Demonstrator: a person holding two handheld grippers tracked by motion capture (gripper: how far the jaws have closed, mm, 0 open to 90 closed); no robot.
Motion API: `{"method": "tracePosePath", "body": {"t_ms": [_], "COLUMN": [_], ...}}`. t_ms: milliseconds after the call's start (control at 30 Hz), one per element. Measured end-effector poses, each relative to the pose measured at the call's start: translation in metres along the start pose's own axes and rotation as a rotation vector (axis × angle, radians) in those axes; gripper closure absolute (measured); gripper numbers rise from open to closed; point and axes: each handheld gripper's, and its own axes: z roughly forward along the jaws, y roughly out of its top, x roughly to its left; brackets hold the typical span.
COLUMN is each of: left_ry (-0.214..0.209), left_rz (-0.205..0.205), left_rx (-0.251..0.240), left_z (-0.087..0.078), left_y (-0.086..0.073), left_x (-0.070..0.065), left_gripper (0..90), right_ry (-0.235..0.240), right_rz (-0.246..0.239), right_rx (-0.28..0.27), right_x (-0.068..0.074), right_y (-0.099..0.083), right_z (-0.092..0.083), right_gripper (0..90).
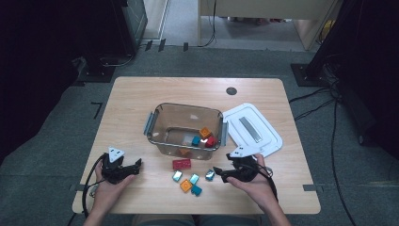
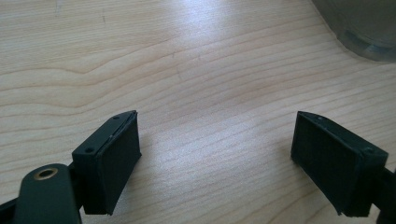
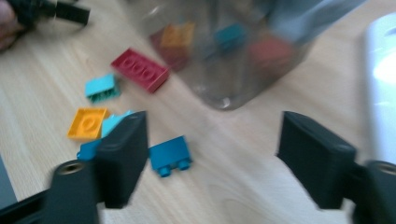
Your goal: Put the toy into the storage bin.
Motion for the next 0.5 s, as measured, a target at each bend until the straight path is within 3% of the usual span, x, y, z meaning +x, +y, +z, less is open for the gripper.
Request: {"method": "tracePosePath", "body": {"t_ms": [133,267,333,400,500], "left_ry": [0.000,-0.001,-0.001,-0.001,-0.001], "left_rz": [0.000,0.000,0.000,0.001,0.001], "left_rx": [0.000,0.000,0.000,0.000,0.000], "left_z": [0.000,0.000,0.000,0.000,0.000], "left_y": [0.000,0.000,0.000,0.000,0.000], "left_x": [0.000,0.000,0.000,0.000,0.000], "left_gripper": [15.3,15.3,15.3,15.3,15.3], "right_ry": [0.054,0.085,0.166,0.206,0.204], "right_rz": [-0.034,-0.081,-0.116,-0.141,-0.187], "right_rx": [-0.023,-0.052,-0.052,-0.046,-0.039], "right_x": [0.011,0.022,0.035,0.042,0.054], "right_y": [-0.005,-0.004,-0.002,-0.001,0.001], "right_z": [0.014,0.022,0.036,0.048,0.064], "right_gripper": [46.7,54.4,64.2,65.2,64.3]}}
